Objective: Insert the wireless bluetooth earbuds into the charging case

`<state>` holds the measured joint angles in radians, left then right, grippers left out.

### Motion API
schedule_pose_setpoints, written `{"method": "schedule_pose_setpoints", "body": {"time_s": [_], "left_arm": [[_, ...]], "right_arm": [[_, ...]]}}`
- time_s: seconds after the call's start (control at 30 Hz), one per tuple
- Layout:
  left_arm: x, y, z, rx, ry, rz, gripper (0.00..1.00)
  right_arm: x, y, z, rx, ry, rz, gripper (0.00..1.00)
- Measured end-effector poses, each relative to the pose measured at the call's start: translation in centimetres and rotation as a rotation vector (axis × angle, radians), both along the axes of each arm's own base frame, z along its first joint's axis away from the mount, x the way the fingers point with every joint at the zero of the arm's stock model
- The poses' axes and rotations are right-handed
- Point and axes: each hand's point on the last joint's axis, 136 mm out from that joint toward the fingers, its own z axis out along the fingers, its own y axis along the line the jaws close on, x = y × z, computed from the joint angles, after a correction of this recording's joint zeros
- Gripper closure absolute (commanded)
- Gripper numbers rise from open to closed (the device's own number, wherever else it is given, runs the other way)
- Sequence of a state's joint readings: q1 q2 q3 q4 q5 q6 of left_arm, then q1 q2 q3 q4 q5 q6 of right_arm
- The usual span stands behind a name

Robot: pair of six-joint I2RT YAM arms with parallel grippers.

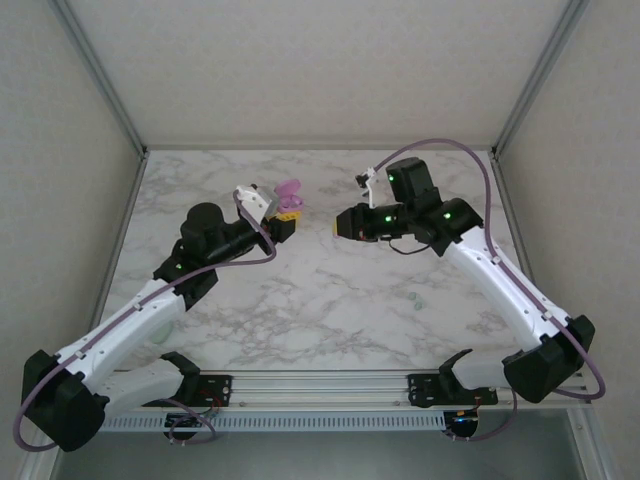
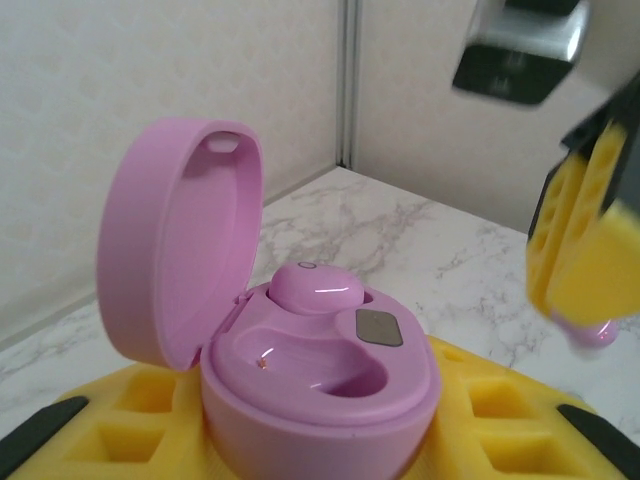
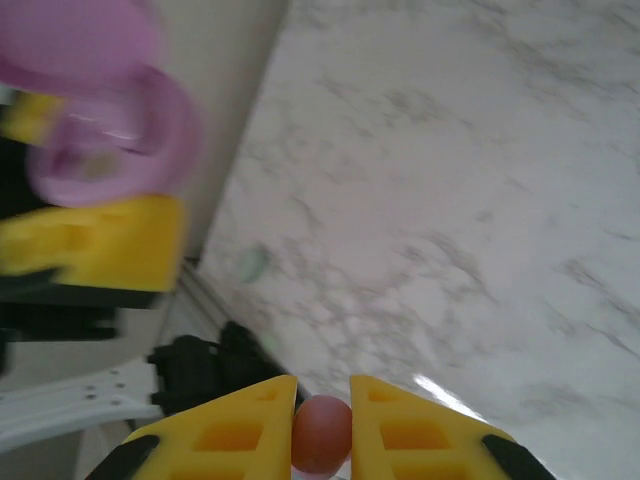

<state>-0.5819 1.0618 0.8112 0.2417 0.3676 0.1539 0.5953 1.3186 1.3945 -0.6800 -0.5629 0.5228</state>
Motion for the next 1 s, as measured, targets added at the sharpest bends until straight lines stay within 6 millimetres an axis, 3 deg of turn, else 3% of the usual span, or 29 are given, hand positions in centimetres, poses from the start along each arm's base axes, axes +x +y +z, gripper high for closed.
{"method": "schedule_pose_setpoints", "body": {"time_s": [0.23,0.5,0.67,1.0], "left_arm": [[-0.5,-1.1,0.3,-0.014,-0.016,-0.050,0.67],[-1.1,-2.1,0.4,-0.022,-0.026,-0.098,0.67],[-1.2,-2.6,0.5,-0.023,-0.024,-0.118,0.67],[-1.5,-3.1,1.2,-0.033,-0.039,-0.135,0.67]], "right_arm": [[-0.3,1.2,4.6,0.155,-0.040,0.032,0.81],[-0.1,2.2,7.2,0.247,-0.063,0.047,0.81],[0.1,3.5,8.0,0.272,-0.068,0.066,0.81],[0.4,5.1,7.5,0.280,-0.046,0.082,0.81]]}}
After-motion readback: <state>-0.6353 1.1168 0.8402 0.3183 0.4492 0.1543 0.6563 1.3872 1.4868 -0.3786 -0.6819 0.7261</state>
